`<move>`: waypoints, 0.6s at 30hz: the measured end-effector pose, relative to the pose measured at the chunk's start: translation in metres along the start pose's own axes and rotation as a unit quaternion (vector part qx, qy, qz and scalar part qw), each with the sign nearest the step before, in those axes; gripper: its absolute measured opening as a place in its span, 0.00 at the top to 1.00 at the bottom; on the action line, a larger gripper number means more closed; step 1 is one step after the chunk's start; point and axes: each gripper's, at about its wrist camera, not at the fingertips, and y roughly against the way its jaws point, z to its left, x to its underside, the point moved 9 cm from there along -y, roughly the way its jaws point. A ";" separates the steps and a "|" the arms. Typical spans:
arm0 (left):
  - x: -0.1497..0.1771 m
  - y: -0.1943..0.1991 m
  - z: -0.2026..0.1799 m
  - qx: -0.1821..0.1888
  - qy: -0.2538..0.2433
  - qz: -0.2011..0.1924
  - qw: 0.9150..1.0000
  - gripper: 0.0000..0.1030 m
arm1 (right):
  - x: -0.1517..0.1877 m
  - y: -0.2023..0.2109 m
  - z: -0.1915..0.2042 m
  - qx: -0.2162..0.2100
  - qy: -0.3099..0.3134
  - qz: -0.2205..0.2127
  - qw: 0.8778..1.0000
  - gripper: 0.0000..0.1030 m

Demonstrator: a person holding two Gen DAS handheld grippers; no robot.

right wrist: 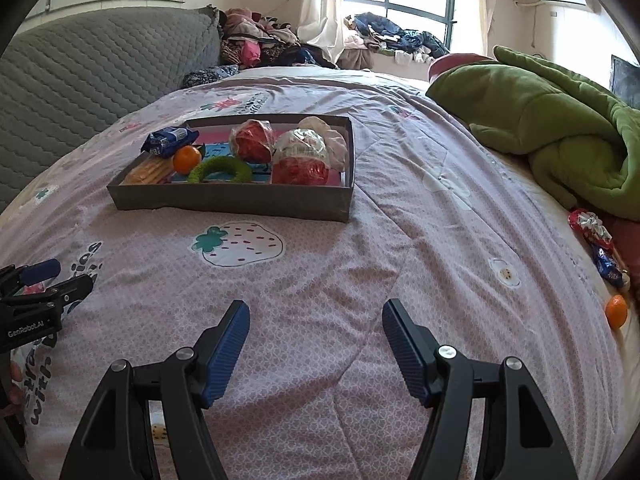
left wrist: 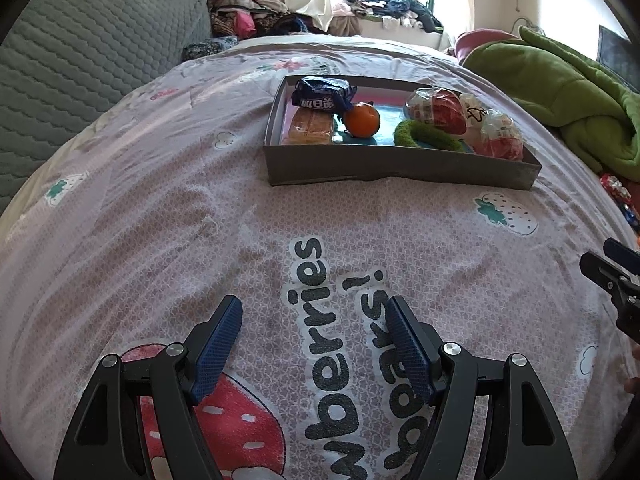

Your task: Organize objects

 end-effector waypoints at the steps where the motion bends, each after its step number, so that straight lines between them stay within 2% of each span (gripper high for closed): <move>1: 0.000 0.000 0.000 -0.001 -0.001 0.000 1.000 0.27 | 0.001 -0.001 -0.001 0.000 -0.001 0.001 1.000 0.34; 10: 0.002 -0.005 -0.001 0.015 0.001 0.000 1.000 0.27 | 0.008 -0.008 -0.005 0.005 -0.008 0.013 1.000 0.34; 18: 0.003 -0.007 -0.003 0.008 -0.004 0.000 1.000 0.27 | 0.014 -0.015 -0.003 0.008 -0.002 0.026 1.000 0.34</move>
